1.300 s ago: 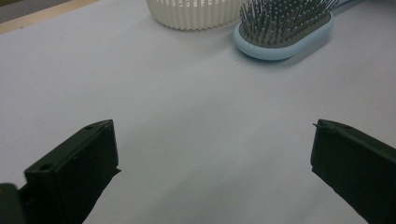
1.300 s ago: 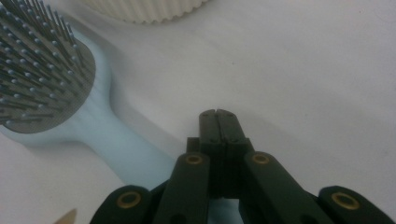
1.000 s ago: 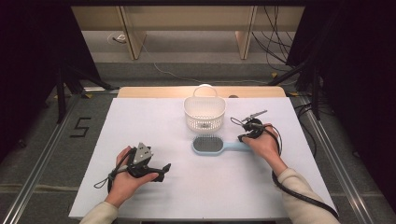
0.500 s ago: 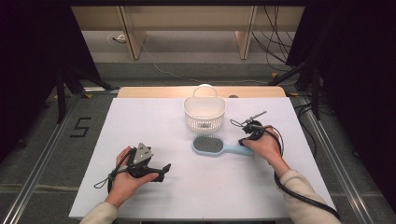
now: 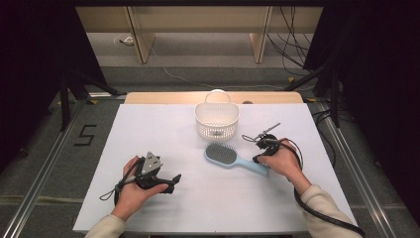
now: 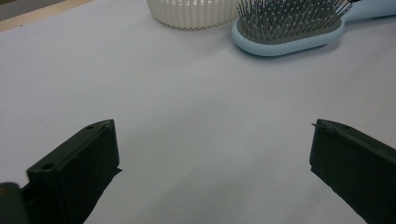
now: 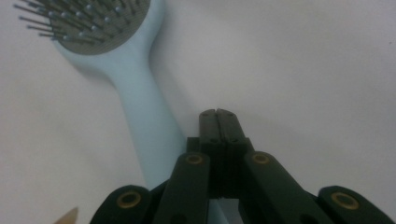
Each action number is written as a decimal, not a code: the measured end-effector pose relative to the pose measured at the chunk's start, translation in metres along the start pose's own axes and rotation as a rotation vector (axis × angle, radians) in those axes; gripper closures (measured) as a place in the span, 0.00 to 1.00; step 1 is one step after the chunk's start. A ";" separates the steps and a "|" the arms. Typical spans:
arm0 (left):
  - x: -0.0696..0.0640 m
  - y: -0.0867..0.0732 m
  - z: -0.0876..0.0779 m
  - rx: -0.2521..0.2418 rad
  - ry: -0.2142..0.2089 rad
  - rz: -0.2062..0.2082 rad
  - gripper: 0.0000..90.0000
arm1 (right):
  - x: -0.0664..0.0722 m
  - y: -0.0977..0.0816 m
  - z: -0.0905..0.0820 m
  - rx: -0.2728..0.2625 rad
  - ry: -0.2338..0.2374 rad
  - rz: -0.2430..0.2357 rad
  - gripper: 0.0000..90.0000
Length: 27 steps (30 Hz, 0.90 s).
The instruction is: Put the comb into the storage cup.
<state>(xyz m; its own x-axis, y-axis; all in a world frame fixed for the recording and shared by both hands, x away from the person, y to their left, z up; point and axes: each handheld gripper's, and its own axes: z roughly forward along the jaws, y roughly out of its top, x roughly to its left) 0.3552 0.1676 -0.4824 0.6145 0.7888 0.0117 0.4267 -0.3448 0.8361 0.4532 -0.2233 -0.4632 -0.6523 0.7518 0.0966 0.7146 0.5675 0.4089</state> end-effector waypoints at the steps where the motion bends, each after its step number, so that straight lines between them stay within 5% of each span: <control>1: 0.000 0.000 0.000 -0.001 0.000 0.002 0.01 | 0.002 -0.001 0.000 0.004 -0.002 -0.005 1.00; 20: 0.000 0.000 0.000 0.003 -0.001 0.005 0.01 | 0.050 -0.016 -0.008 0.052 0.023 -0.133 1.00; 27: -0.001 0.000 0.000 0.004 -0.002 0.003 0.01 | 0.054 -0.018 -0.008 0.048 0.026 -0.144 1.00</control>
<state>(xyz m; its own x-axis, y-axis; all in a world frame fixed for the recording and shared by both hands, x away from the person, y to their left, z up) 0.3547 0.1671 -0.4823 0.6172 0.7867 0.0133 0.4272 -0.3492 0.8340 0.4027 -0.1958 -0.4583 -0.7551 0.6525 0.0640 0.6237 0.6849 0.3767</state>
